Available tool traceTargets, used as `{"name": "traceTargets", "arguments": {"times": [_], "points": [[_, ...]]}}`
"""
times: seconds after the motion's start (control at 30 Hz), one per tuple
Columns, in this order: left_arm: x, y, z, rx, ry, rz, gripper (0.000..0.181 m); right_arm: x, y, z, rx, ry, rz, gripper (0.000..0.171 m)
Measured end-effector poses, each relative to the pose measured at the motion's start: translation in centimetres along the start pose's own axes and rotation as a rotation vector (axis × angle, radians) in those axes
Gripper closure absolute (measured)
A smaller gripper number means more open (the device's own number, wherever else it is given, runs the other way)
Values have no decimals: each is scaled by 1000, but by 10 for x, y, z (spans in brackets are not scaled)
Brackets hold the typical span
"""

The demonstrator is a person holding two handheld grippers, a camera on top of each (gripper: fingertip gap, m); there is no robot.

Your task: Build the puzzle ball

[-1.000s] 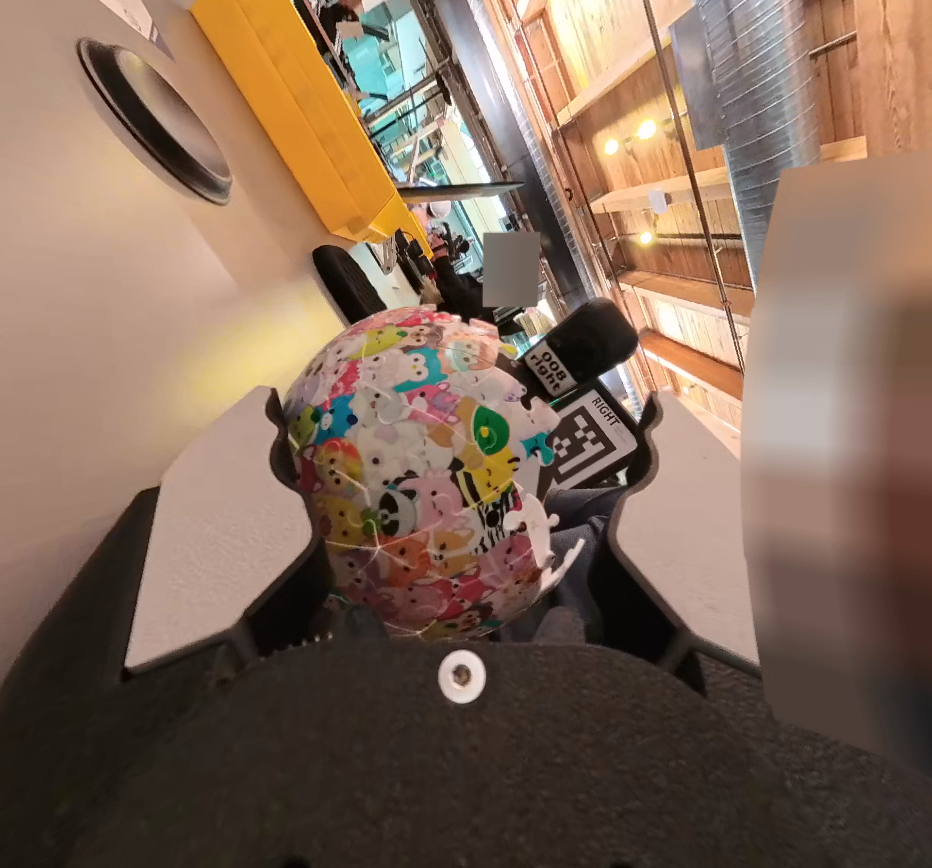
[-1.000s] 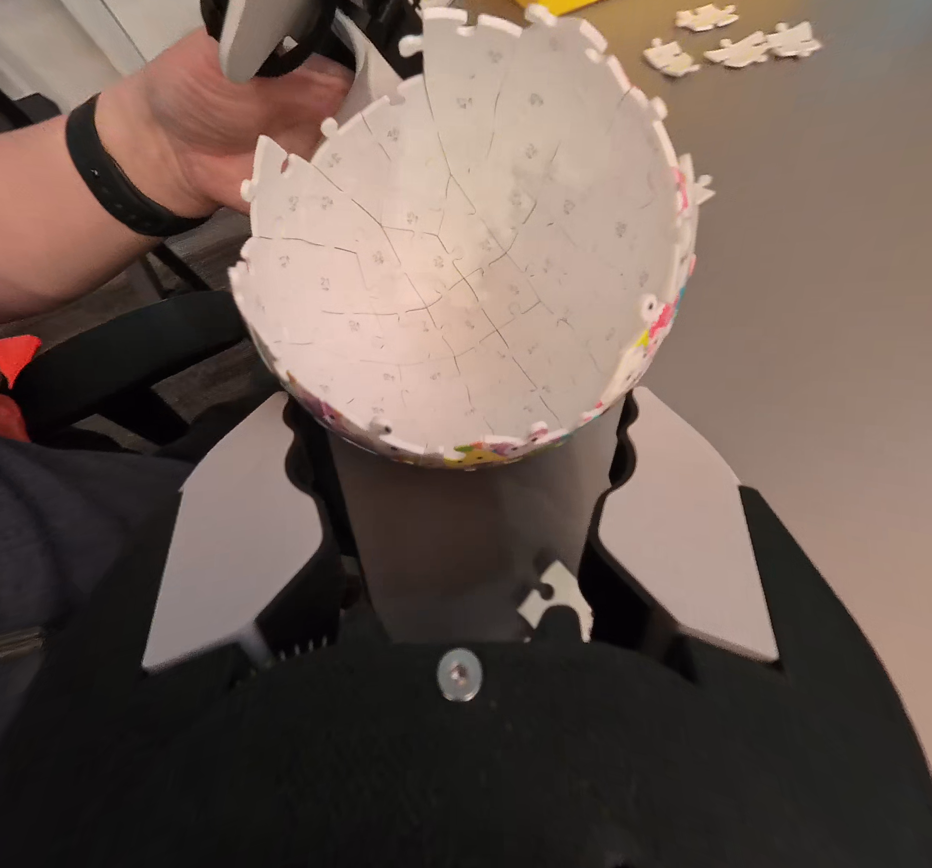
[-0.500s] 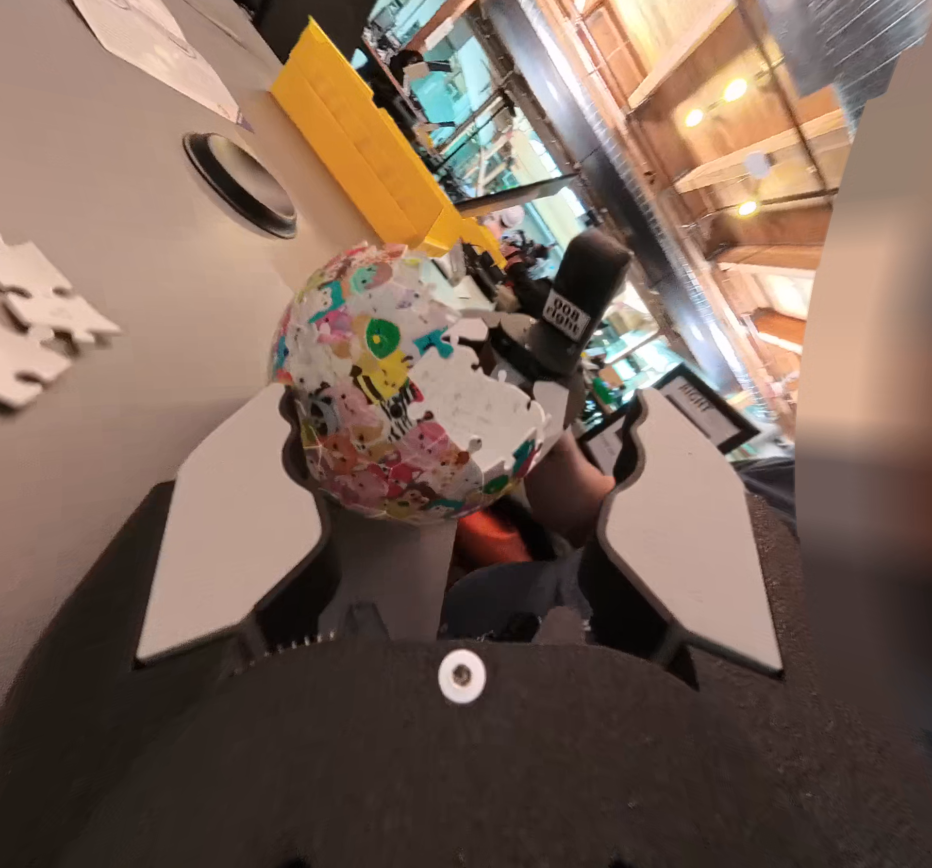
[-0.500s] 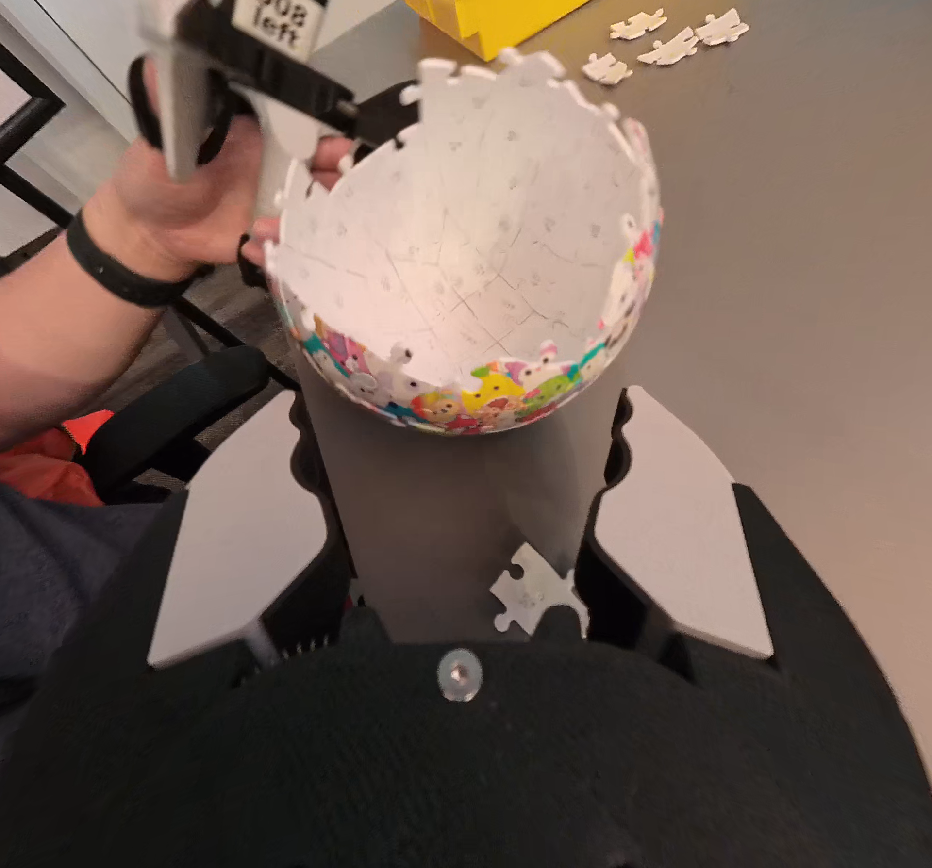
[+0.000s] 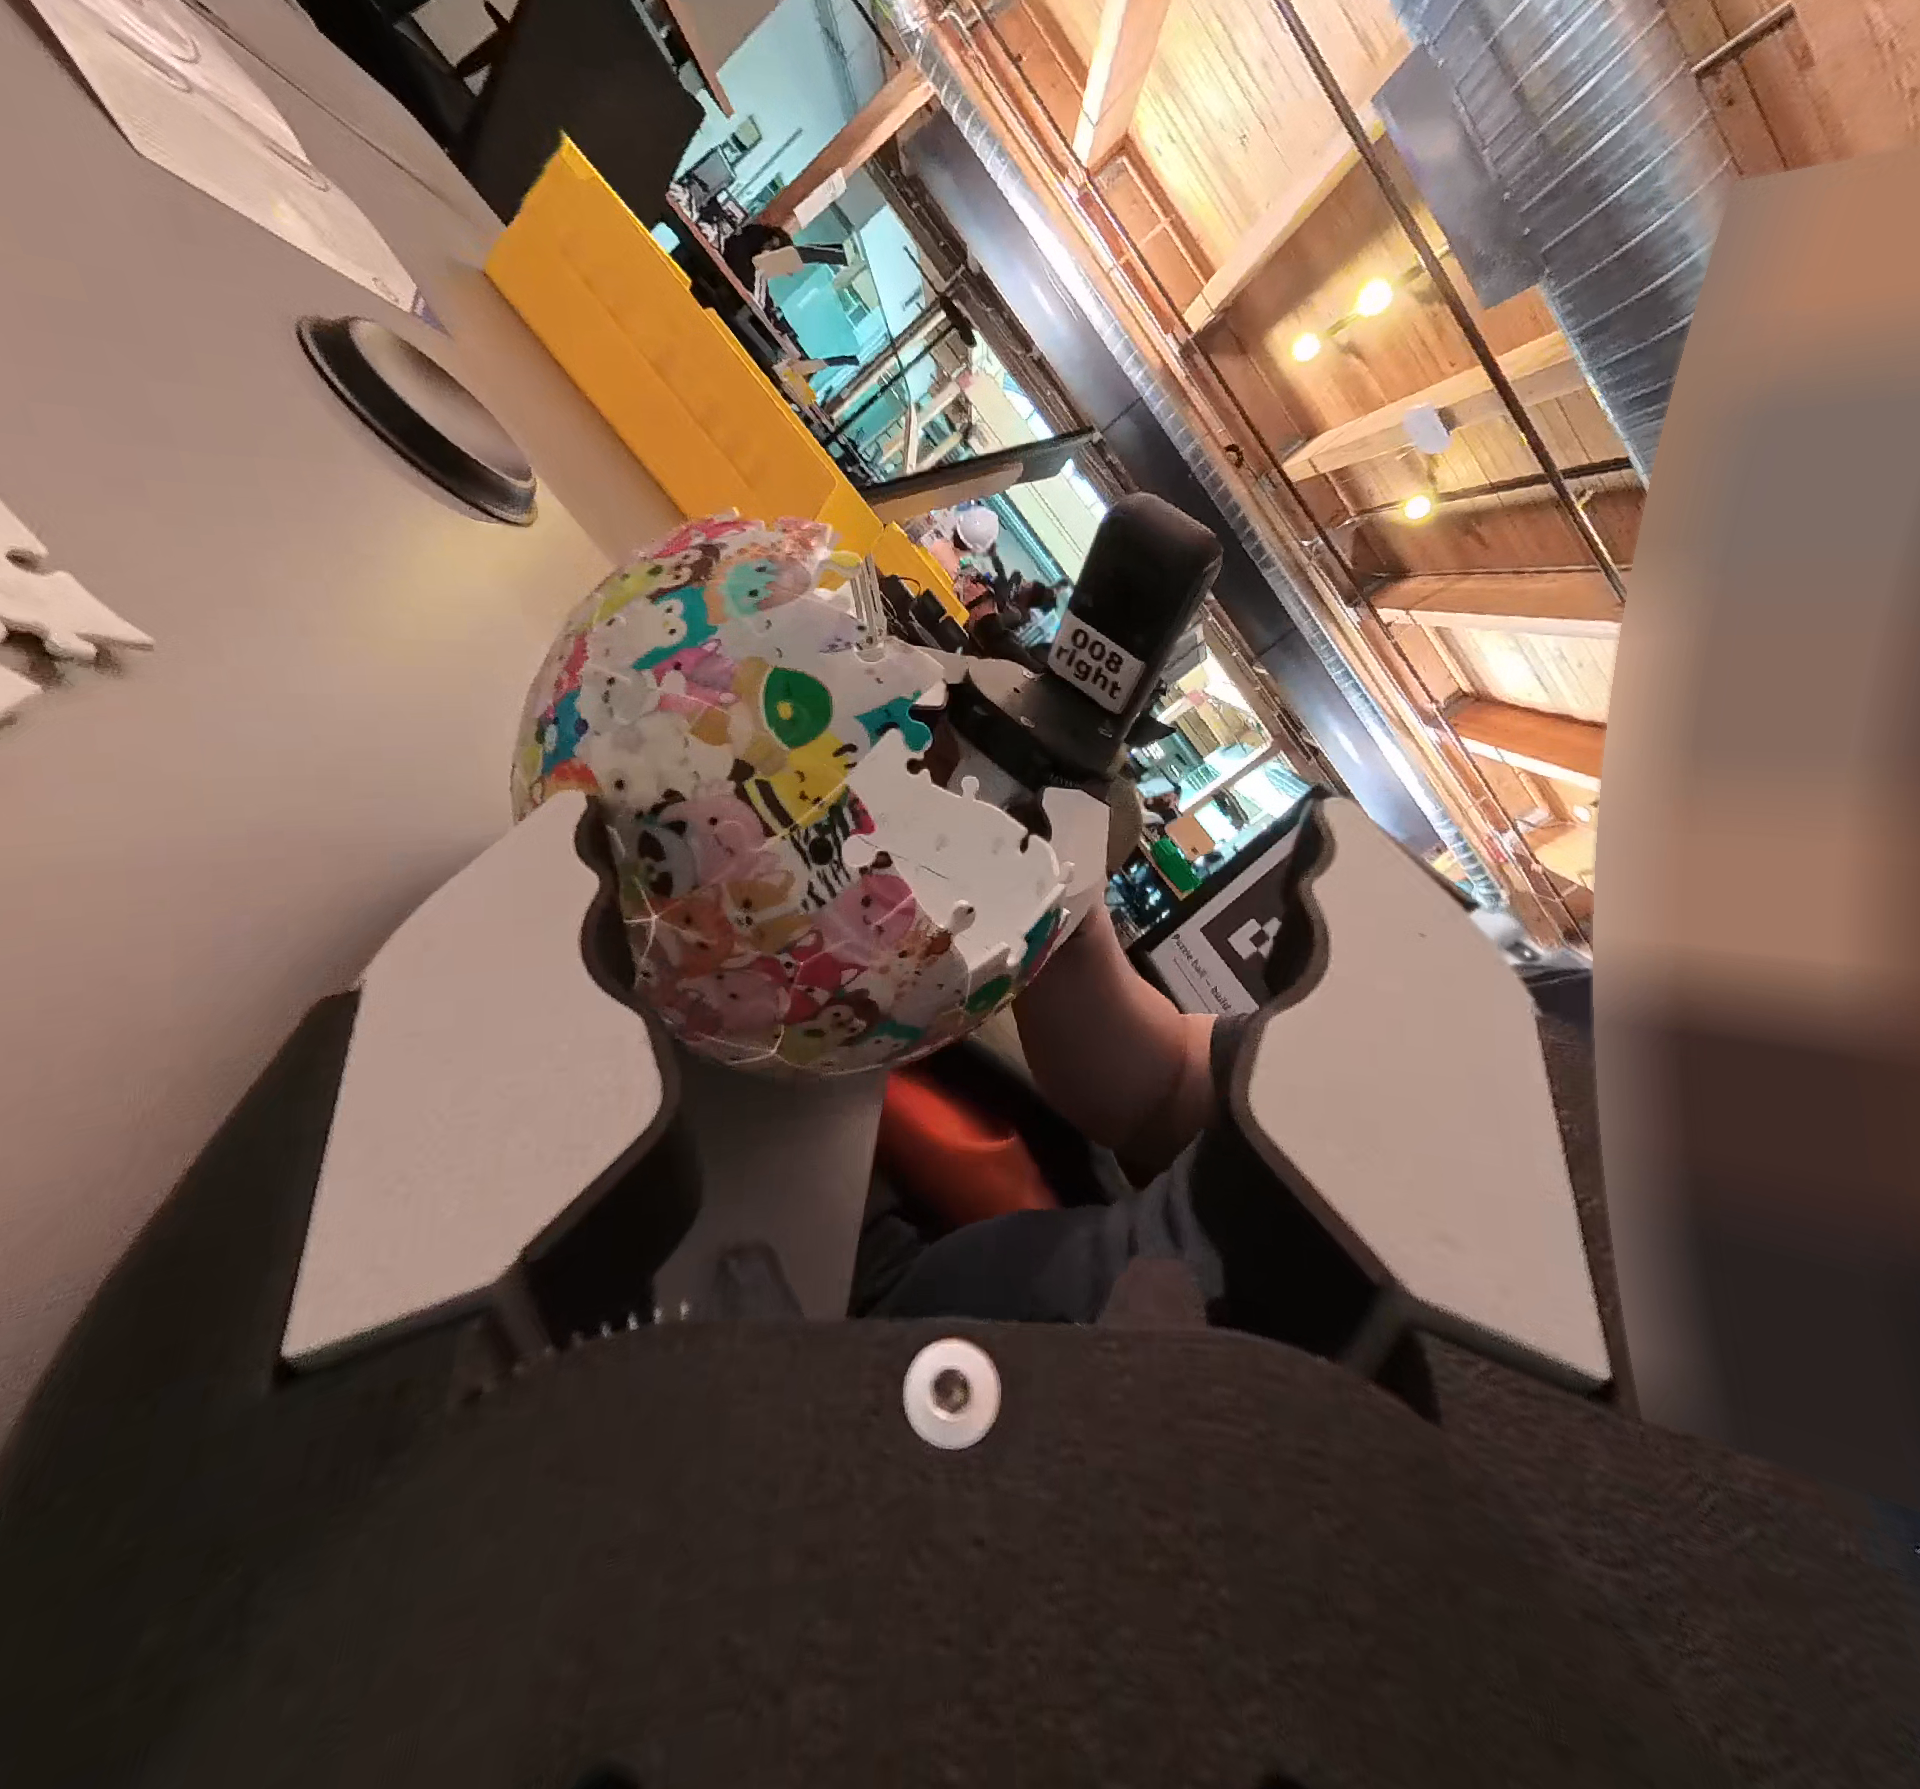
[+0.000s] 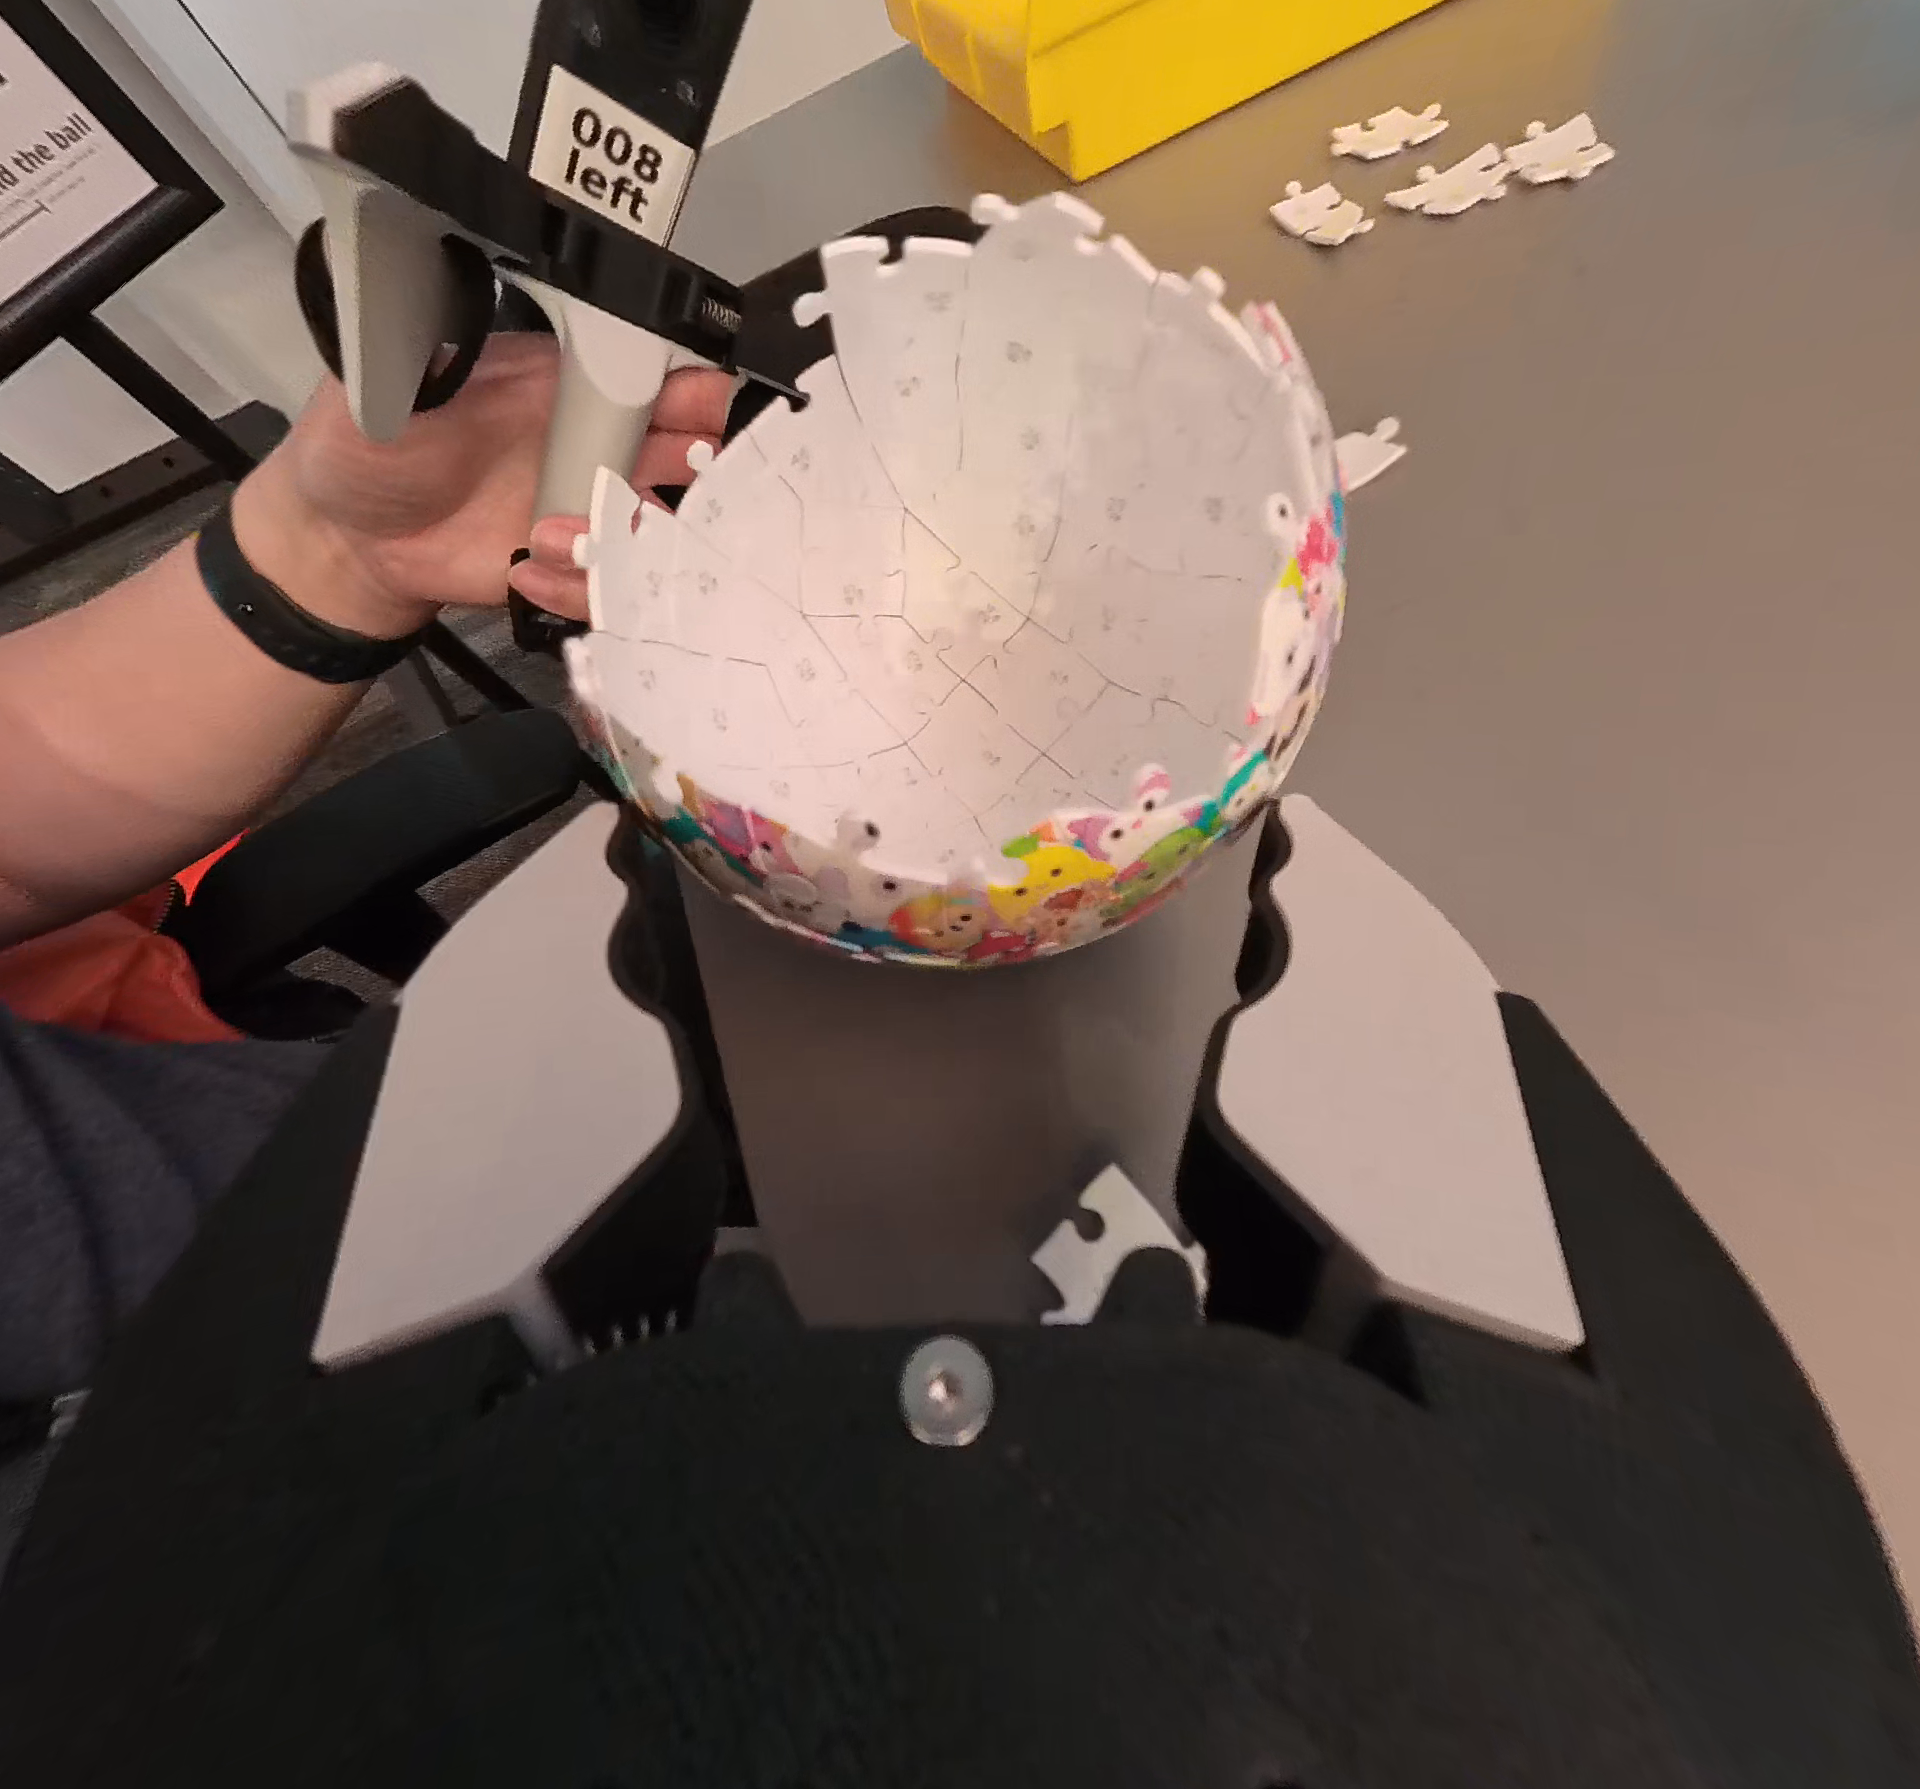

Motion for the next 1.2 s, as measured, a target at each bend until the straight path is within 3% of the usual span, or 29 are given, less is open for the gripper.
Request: {"name": "traceTargets", "arguments": {"times": [0.2,0.5,0.67,0.77,0.97,1.2], "points": [[3,1,-2,-3,-11,11,64,5,6,9,-15,-21,27,62],[-28,13,17,79,-182,-23,63,1,20,14,-87,-9,-11,62],[-42,8,5,321,-444,-126,55,-9,18,5,-66,103,-91,60],[-50,0,1,359,-519,-166,56,-13,15,5,-66,129,-102,60],[-64,-7,-5,386,-567,-268,59,-16,13,10,-80,130,-78,60],[-66,-17,-9,433,-585,-271,61,-13,11,12,-52,133,-63,61]]}}
Point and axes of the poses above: each gripper's, where its closed fingertips meet, y back along the fingers, x out of its top, z = x × y across the jaws, the point moved 2 cm from there along y, back along the fingers, and after that the axes turned 3 degrees about -y, right-handed, at the moved point
